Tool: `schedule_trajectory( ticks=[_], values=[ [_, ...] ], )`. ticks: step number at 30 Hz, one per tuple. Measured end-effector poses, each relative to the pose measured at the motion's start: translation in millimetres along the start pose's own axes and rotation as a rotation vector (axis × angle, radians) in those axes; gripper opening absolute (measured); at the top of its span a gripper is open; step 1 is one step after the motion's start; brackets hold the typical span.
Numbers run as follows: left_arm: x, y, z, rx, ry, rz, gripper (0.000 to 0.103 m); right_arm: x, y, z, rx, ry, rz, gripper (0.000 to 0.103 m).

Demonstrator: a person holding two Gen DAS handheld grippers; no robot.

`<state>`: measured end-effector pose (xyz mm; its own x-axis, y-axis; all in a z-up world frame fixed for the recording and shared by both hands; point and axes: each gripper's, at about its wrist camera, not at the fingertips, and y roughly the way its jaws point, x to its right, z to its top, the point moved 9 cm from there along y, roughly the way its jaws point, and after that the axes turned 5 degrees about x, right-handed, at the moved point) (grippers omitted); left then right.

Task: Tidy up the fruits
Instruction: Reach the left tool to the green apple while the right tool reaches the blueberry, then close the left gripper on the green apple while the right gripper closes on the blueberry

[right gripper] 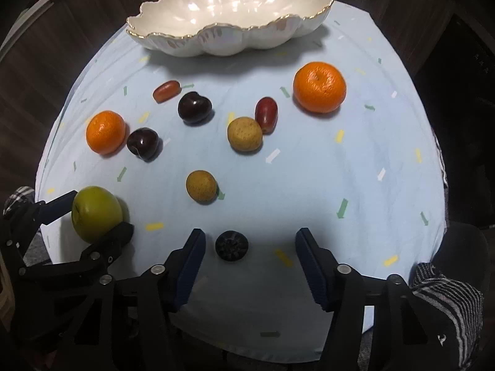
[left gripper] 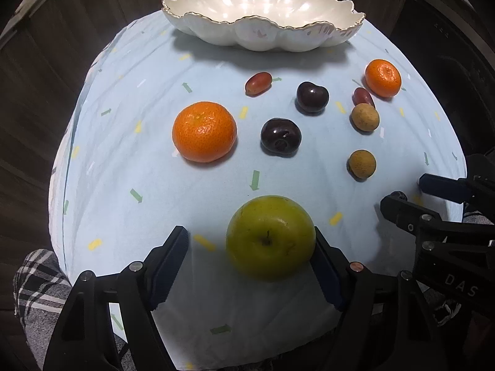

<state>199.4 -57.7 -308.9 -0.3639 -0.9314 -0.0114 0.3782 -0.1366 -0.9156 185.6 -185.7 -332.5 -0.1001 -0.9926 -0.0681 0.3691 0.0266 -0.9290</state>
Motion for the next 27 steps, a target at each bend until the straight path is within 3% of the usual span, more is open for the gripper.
schedule_trajectory(
  ticks=[11,22,27],
  values=[
    [1.2,3.3,0.9,0.005,-0.016,-0.021,0.075,-0.2,6.2,-3.0,-0.015,-0.007,-0.012,0.056],
    [10.5,-1.9,1.0,0.026,-0.004,-0.063,0.053,-4.2,3.1,-2.6,-0.009,-0.008,-0.003,0.025],
    [13.7,-5.1,0.4,0.035,0.001,-0.073,0.048,-6.3,2.6,-2.5,-0.006,-0.001,0.006,0.023]
  ],
)
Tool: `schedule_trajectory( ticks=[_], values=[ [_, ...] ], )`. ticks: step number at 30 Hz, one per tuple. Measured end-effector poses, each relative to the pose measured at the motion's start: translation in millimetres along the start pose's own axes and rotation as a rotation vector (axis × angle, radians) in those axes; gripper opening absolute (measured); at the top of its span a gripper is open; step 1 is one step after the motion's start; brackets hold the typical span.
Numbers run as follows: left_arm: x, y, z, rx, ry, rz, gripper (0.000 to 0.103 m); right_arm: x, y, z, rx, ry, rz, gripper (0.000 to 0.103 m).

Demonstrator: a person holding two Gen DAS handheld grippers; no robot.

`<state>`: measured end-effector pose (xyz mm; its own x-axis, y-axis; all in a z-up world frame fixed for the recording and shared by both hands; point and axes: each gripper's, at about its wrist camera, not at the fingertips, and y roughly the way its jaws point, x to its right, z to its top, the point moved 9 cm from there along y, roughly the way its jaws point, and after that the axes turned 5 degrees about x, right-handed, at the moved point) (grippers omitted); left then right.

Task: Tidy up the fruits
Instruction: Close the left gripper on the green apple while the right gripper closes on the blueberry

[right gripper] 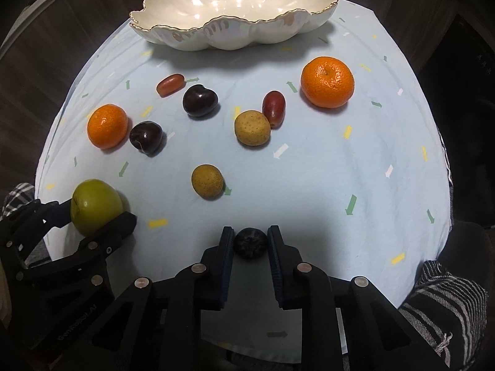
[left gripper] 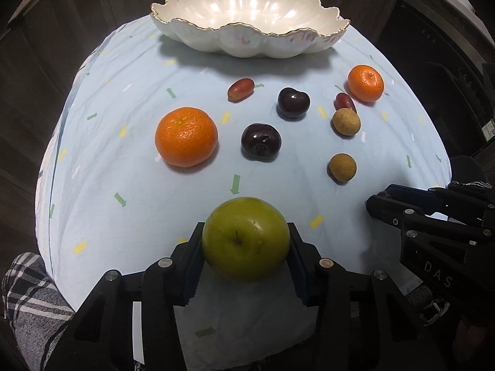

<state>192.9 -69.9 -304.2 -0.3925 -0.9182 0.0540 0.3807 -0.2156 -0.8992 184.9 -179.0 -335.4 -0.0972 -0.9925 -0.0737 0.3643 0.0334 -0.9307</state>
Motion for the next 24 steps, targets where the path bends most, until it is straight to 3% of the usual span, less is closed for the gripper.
schedule_trajectory(
  ticks=[24],
  values=[
    [-7.8,-23.9,15.7,0.002,-0.039,0.033,0.048,2.9,-27.8,11.9,0.041,0.026,0.029,0.023]
  ],
)
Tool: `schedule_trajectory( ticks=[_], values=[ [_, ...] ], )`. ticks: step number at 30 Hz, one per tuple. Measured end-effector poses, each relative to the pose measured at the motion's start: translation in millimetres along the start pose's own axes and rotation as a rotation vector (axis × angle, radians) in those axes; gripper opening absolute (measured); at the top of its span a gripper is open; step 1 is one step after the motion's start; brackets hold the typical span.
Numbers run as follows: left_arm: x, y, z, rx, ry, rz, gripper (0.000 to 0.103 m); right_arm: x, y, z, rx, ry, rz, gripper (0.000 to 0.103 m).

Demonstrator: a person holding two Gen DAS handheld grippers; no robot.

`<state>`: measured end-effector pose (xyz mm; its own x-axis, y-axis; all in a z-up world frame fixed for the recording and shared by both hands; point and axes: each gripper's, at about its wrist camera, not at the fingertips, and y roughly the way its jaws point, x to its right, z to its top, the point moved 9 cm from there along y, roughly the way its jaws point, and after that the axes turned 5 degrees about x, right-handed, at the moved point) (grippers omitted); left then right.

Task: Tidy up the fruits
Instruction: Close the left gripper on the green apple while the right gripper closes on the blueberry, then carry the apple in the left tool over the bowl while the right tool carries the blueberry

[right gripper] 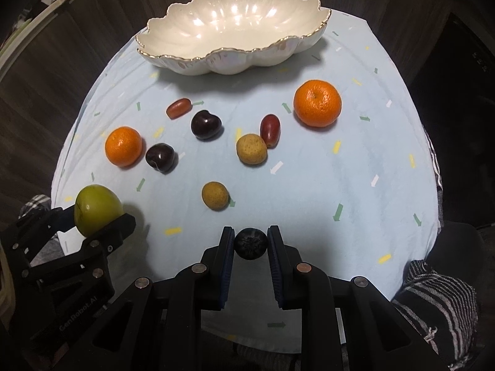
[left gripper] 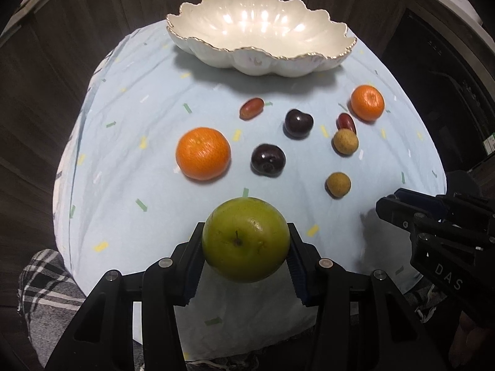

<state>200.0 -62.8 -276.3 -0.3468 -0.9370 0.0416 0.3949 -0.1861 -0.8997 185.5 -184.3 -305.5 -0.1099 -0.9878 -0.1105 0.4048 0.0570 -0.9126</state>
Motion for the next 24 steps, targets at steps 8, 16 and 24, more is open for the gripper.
schedule_trajectory(
  ticks=[8,16,24],
  values=[
    [0.4,-6.9,14.3,0.011,0.004,0.016,0.048,1.0,-7.2,11.5,0.009,0.007,0.016,0.023],
    [-3.3,-15.3,28.8,0.028,0.000,0.028,0.048,-0.6,-14.7,26.8,0.036,0.001,0.024,0.023],
    [0.9,-25.7,52.2,0.061,0.006,0.031,0.048,4.1,-26.3,51.0,0.083,0.005,0.025,0.023]
  ],
)
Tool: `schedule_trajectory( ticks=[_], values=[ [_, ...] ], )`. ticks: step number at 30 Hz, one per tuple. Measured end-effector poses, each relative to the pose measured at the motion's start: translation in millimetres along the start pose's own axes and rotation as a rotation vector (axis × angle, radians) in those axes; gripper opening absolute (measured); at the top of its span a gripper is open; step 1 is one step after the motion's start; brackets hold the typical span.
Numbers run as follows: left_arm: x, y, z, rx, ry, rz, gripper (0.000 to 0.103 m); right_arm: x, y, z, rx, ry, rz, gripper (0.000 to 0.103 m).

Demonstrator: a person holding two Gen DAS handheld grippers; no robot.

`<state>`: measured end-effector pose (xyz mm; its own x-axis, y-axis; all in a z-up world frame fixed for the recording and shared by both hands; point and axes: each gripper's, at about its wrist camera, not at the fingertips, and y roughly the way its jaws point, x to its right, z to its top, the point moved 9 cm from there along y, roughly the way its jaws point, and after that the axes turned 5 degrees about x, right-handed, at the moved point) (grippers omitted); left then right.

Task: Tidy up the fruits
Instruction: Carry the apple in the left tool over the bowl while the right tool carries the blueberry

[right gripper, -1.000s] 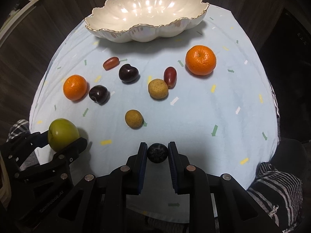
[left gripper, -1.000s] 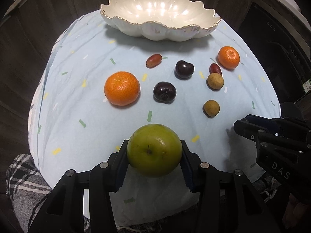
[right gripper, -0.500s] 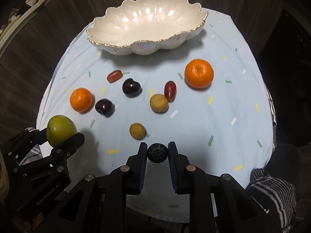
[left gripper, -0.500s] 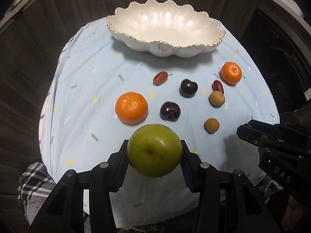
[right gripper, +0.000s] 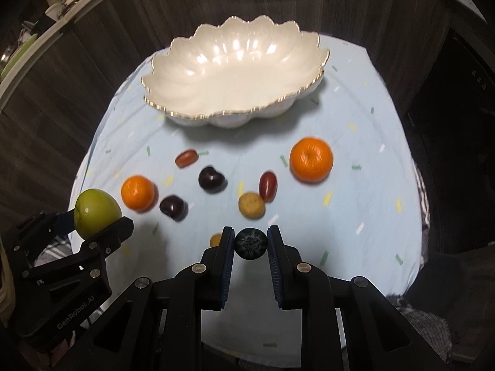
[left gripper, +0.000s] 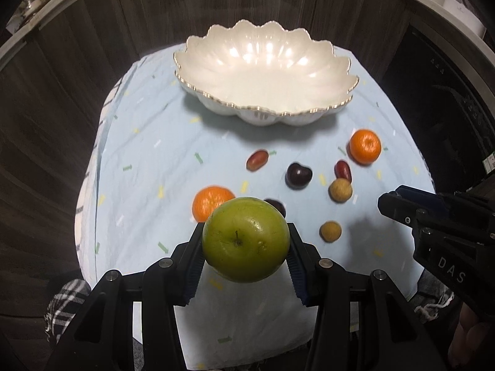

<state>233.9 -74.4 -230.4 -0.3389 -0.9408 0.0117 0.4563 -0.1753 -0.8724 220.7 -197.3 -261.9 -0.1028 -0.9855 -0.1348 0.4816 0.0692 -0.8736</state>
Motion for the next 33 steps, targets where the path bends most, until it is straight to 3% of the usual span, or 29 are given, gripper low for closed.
schedule_trajectory(
  ticks=[33],
  values=[
    [-18.3,-16.5,116.5,0.164,0.000,0.041,0.048,5.6,-26.0,118.0,0.189,-0.006,0.007,0.023]
  ],
)
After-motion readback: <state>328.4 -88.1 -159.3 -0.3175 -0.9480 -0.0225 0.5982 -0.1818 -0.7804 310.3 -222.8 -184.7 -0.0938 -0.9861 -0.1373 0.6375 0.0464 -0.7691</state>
